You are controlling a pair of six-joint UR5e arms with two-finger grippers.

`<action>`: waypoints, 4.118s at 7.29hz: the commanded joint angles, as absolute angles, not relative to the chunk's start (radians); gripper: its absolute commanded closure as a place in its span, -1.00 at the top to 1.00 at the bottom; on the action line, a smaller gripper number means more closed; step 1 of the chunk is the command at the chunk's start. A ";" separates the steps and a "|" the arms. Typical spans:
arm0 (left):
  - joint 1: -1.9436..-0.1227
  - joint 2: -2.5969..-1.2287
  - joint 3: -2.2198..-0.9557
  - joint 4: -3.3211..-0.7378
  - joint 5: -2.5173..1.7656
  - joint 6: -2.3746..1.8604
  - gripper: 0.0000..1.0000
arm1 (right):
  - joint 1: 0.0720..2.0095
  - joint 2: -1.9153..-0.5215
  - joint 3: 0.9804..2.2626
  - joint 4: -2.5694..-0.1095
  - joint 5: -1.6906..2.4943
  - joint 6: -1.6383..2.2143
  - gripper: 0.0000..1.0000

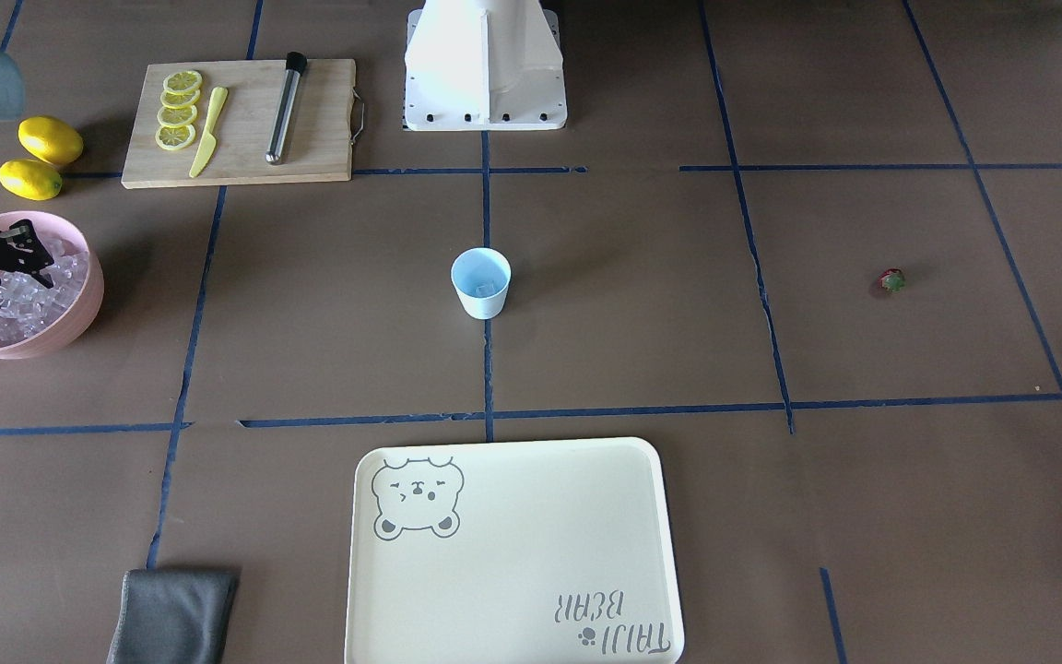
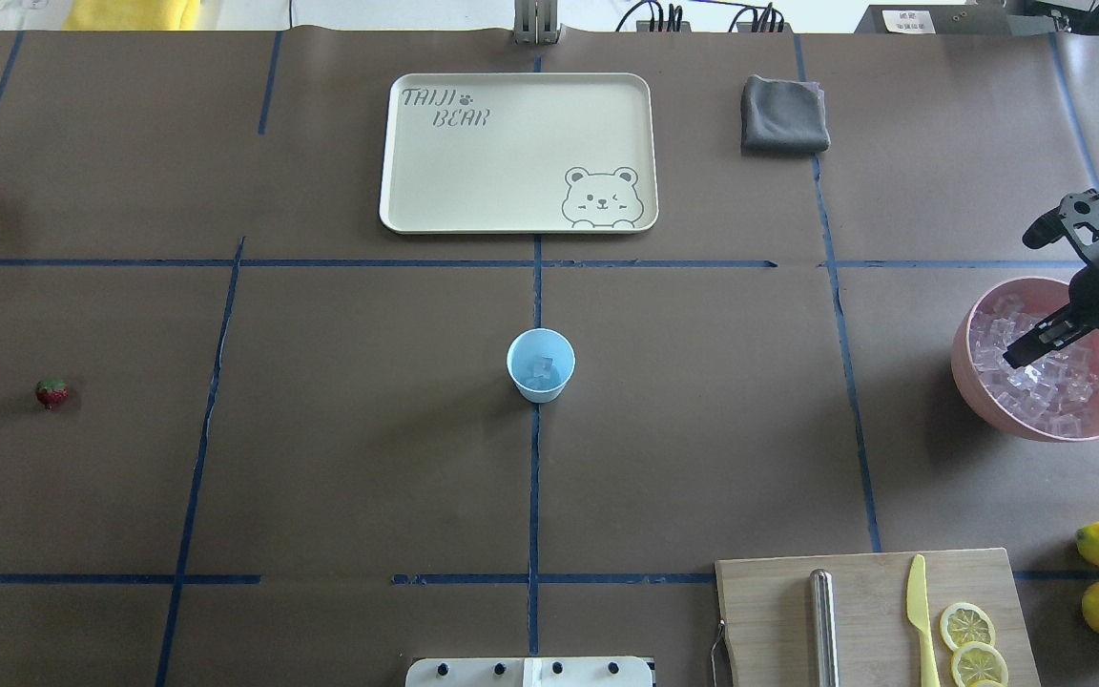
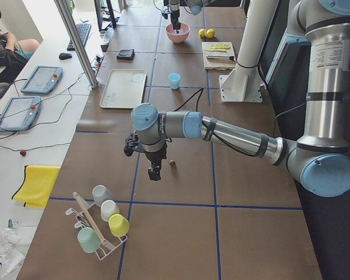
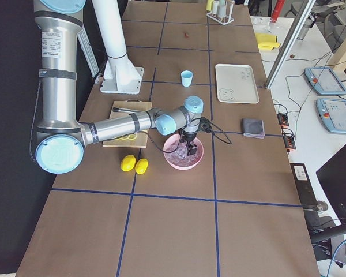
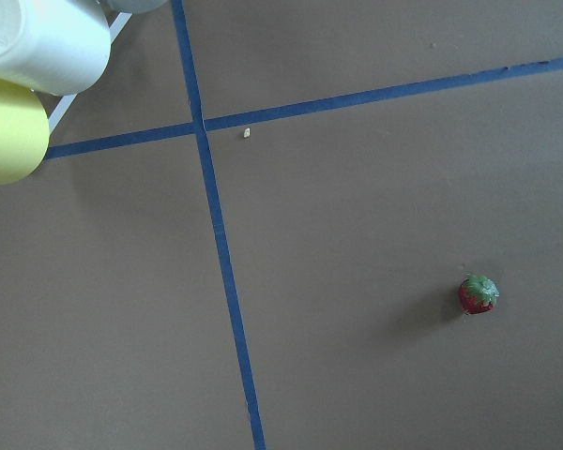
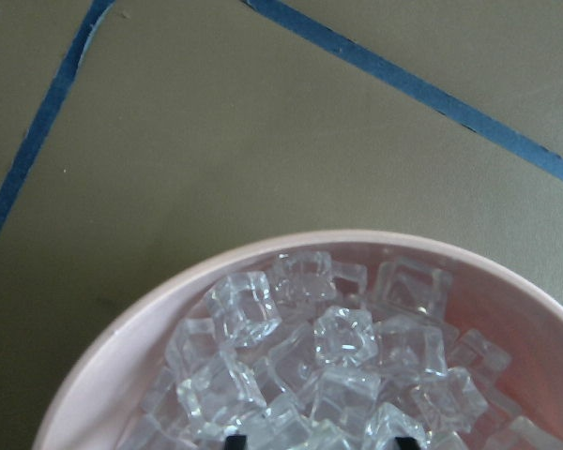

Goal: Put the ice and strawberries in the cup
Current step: 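Lower the right gripper into the bowl and grasp a third ice cube, then carry the ice cube with the right gripper over the cup, then open the right gripper to release the ice cube into the cup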

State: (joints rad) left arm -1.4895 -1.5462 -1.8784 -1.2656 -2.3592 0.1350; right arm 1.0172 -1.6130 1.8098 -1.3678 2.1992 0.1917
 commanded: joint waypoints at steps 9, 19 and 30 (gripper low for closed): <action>-1.480 -1.546 -1.882 -1.266 -2.364 0.135 1.00 | 1.195 -1.583 1.891 -1.388 2.207 0.216 -1.00; -1.480 -1.548 -1.884 -1.267 -2.364 0.135 1.00 | 0.617 -0.827 1.893 -1.873 1.913 1.176 -1.00; -1.480 -1.548 -1.882 -1.267 -2.364 0.135 1.00 | 0.497 -0.681 1.608 -1.733 1.793 1.276 1.00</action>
State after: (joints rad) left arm -1.4803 -1.5478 -1.8828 -1.2671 -2.3639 0.1350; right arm 0.4976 -0.6816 1.6043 -1.7338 1.7919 1.2784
